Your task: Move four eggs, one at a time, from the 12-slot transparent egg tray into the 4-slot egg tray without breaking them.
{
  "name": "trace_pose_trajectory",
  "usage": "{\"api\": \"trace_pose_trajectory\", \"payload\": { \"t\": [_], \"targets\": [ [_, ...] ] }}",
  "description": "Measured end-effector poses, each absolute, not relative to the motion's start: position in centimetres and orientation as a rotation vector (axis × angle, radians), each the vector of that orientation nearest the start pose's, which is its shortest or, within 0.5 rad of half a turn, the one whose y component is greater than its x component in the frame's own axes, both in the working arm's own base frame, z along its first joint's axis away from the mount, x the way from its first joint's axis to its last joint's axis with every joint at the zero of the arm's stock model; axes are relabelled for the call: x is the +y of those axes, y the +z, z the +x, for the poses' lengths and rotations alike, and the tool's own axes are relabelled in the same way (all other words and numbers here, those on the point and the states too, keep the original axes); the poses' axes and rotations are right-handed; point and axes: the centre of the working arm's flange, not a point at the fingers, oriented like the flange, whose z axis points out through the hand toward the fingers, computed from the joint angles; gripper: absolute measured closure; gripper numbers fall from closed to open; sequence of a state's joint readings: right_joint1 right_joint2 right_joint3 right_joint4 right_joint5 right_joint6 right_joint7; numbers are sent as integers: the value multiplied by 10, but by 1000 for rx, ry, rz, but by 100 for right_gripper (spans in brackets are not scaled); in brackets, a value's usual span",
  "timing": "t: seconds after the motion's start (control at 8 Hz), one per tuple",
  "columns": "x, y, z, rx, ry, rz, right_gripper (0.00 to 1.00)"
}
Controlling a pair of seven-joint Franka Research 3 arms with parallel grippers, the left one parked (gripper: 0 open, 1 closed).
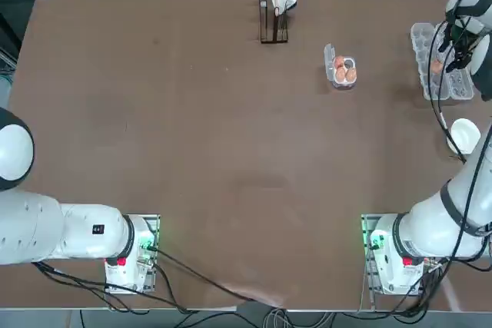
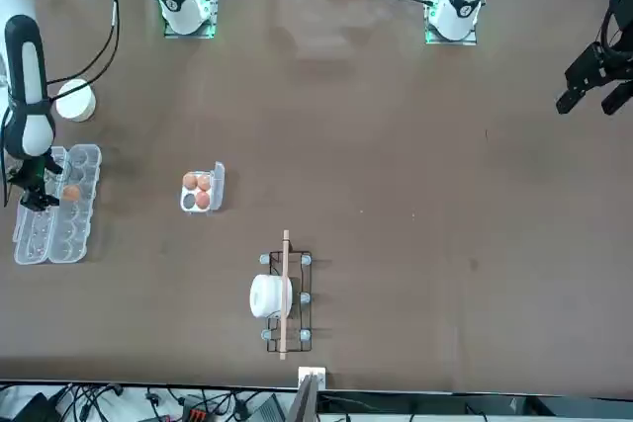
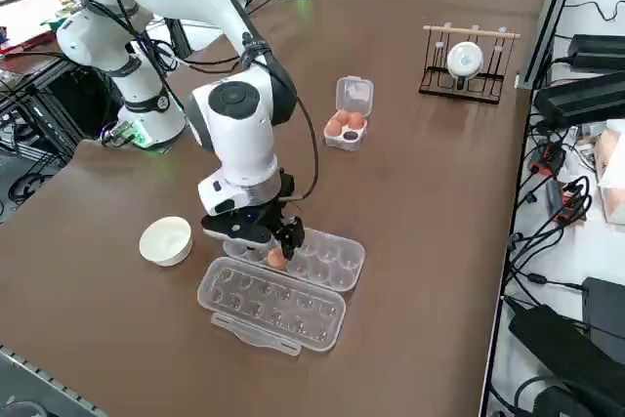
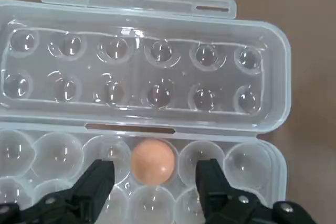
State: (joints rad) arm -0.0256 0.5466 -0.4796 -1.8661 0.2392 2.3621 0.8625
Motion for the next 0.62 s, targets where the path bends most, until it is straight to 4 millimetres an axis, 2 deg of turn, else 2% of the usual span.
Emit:
{"api": "trace_pose_trajectory", "payload": {
  "t": [0.62],
  "targets": [
    [-302,252,570,2099,-20,-2339,5]
  ]
}}
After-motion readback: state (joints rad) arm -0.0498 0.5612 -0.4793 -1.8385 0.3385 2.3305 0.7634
